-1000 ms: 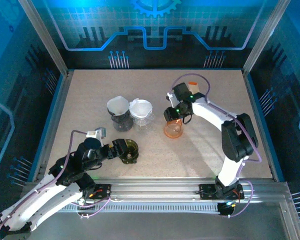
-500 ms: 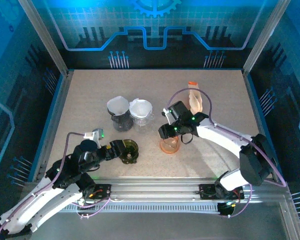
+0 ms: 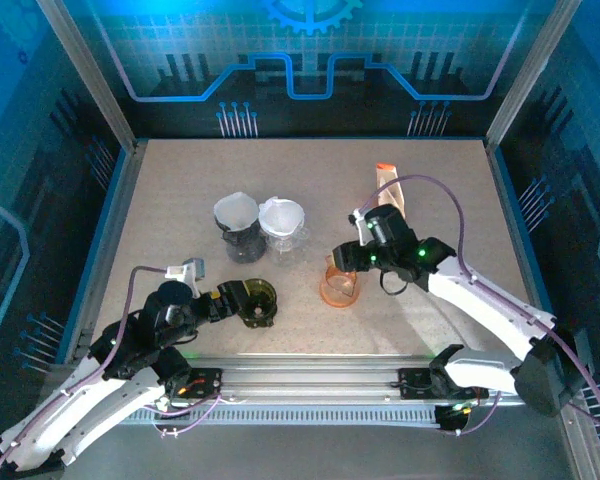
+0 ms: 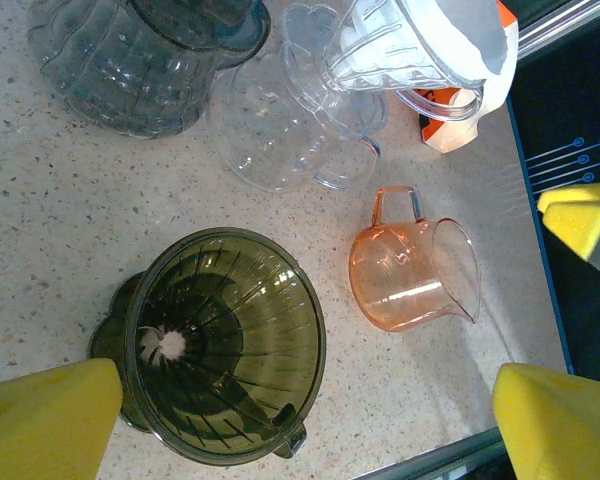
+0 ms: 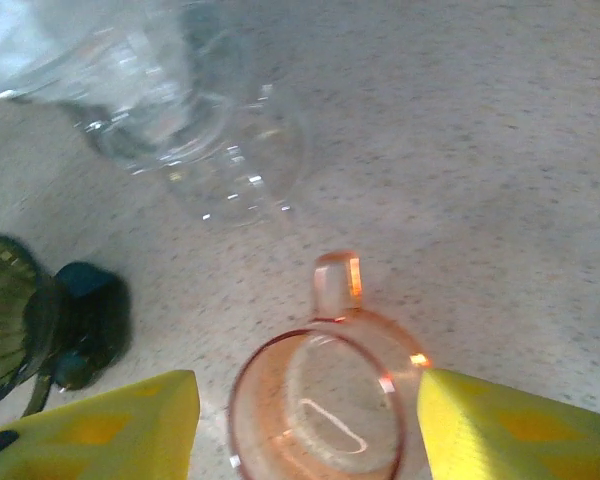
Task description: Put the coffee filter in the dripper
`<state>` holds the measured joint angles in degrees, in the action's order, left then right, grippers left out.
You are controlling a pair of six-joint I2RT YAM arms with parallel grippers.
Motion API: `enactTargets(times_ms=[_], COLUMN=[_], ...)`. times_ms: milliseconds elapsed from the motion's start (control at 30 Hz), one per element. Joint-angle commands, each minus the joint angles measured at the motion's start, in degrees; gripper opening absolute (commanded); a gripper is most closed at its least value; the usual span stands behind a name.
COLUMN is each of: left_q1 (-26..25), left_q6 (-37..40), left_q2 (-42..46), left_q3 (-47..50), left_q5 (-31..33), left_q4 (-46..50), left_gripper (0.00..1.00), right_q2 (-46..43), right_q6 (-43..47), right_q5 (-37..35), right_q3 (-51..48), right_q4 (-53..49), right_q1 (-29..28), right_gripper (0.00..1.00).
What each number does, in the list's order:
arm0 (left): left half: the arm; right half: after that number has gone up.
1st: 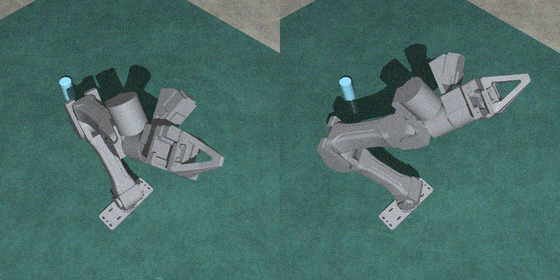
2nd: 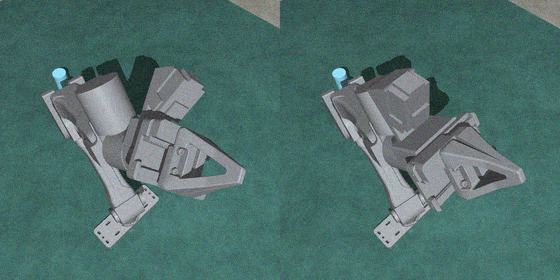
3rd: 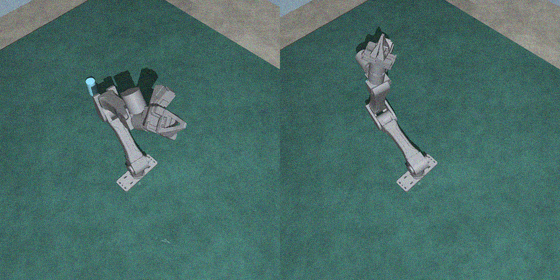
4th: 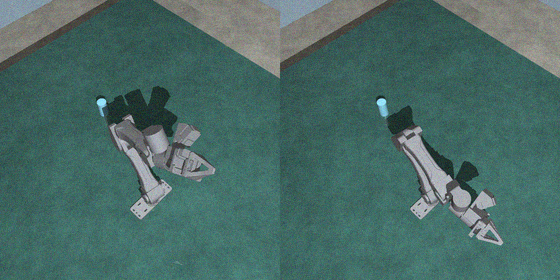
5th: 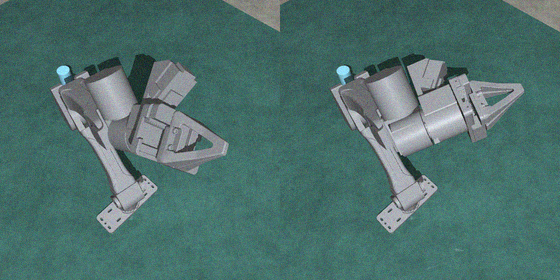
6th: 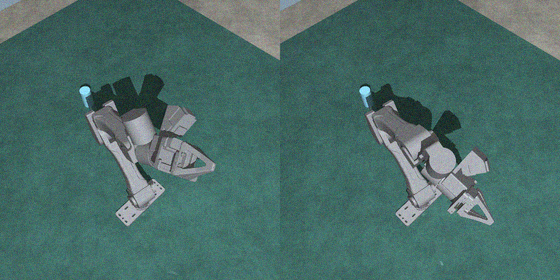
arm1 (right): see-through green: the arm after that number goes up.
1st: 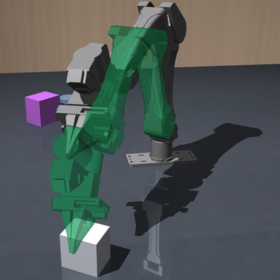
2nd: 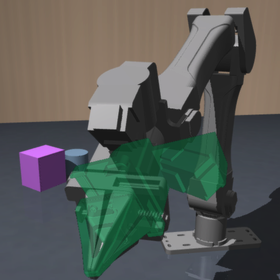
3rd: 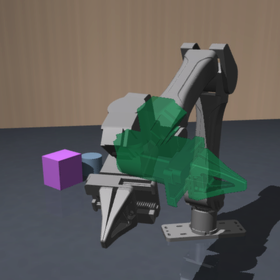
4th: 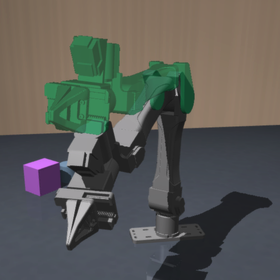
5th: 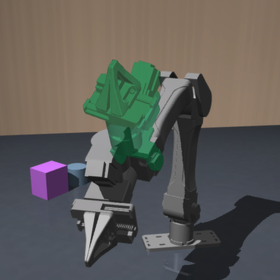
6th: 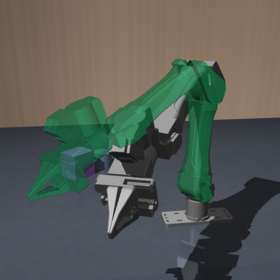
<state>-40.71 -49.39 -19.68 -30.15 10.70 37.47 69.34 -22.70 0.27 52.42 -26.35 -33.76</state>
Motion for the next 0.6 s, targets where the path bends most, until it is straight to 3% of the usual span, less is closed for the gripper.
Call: enactTargets(times_ms=[0, 67, 333, 567], left_q1=[0.4, 0.5, 0.4, 0.4], left_q6=[0.5, 0.6, 0.7, 0.6], left_q2=[0.9, 1.0, 1.8, 1.7], left_q3=[0.4, 0.3, 0.3, 0.1], left_q5=[0.6, 0.7, 0.9, 1.4], left_q4=[1.2, 1.4, 1.8, 2.1], left_gripper=[0.97, 0.97, 0.97, 0.97], right_q2=[4.3, 6.7, 9.7, 6.9], right_q6=[1.1, 0.4, -2.2, -8.1], right_q5=[8.4, 11.8, 14.2, 9.4], right_q3=[-0.6, -1.1, -5.7, -11.5], right_q4=[2.0, 4.2, 9.2, 12.8], right_q1=[4.4, 6.3, 7.2, 1.2], right_gripper=[0.6, 0.6, 0.6, 0.58])
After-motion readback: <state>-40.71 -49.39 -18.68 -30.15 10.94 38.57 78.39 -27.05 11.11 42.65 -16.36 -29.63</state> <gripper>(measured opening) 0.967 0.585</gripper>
